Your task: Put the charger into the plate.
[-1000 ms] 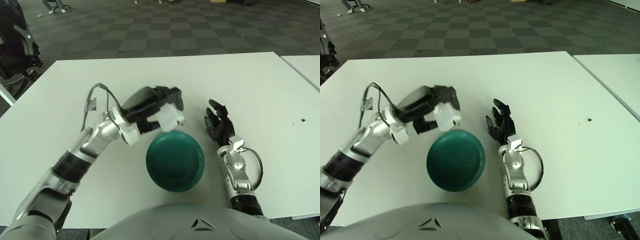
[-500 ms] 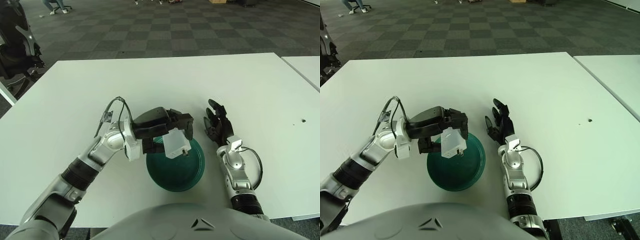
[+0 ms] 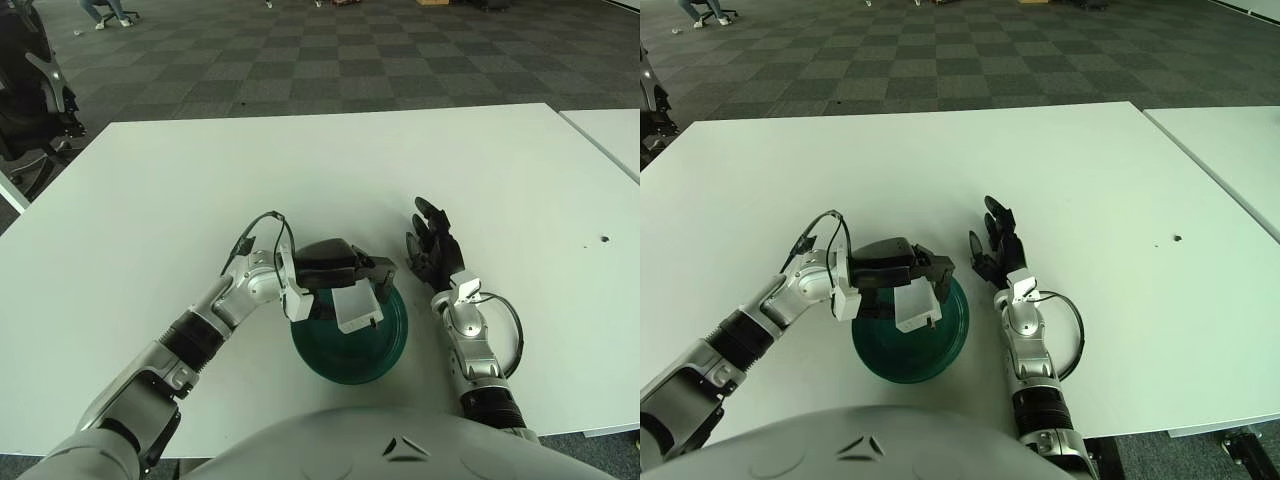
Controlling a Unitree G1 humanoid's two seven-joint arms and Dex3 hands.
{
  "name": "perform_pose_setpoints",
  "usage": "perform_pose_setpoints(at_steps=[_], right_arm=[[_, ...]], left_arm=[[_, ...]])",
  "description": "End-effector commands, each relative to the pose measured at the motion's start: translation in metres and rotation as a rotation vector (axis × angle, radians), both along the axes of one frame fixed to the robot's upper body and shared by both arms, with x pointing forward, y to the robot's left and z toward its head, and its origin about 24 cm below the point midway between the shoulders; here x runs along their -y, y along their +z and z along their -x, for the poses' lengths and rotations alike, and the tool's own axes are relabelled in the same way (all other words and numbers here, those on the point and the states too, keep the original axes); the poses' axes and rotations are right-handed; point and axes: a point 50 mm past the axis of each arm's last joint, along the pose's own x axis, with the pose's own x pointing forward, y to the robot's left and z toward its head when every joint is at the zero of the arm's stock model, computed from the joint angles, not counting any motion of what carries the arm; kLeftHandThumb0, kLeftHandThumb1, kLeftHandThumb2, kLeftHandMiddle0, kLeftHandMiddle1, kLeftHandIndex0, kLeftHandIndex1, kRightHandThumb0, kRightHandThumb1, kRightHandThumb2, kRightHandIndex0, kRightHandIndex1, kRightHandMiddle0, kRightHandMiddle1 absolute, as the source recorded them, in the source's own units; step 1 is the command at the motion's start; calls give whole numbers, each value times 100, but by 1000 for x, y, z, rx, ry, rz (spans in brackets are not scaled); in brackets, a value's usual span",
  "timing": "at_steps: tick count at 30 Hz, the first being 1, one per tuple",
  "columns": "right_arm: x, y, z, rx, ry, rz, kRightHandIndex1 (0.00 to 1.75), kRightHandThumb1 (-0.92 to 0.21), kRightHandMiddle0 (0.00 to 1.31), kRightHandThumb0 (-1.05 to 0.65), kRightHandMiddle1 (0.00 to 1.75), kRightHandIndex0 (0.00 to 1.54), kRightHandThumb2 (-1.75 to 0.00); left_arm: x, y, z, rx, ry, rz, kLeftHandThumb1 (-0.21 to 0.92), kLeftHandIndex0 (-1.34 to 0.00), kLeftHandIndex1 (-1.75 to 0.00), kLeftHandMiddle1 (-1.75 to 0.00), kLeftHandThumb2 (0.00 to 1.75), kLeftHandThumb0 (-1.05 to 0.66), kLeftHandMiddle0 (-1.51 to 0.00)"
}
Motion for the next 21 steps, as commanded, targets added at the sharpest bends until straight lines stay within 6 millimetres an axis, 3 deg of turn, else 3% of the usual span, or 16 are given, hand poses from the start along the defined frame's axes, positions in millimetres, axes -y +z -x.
perform_pose_setpoints(at_steps=[1,2,4,5,6,8,13,21], right_arm=[[4,-43,29,-261,-18,0,1,-92,0,-70,51,18,-64],[4,-42,29,-260,-17,-2,2,-92,0,-70,52,19,-64],[4,-42,29,-255,-15,-7,2,-92,0,-69,52,19,-64],[4,-42,29,-251,-14,-12,2,-92,0,-69,53,20,-64],[4,-42,29,-248,-13,-15,3,-92,0,-68,53,21,-63],[5,-43,30,-239,-7,-31,4,-92,0,-66,54,23,-63],[7,-44,31,-226,10,-46,4,-92,0,-64,53,26,-62],[6,-45,29,-194,30,-140,5,-92,0,-64,47,30,-61]], left_arm=[[-7,5,-5,49,50,12,44,-37,-160,-175,114,-1,-55],[-8,4,-5,55,56,9,53,-30,-162,-173,103,-1,-50],[-9,4,-6,72,65,-2,61,-24,-163,-173,93,-1,-45],[-9,3,-6,88,68,-11,67,-23,-165,-169,85,-8,-42],[-9,3,-7,99,70,-17,76,-18,-157,-163,74,-32,-37],[-9,3,-7,145,73,-32,86,-13,-145,-152,66,-58,-32],[-10,1,-9,192,73,-57,91,-8,-131,-132,67,-76,-25],[-10,1,-11,195,56,-82,92,-4,-120,-101,76,-83,-20]])
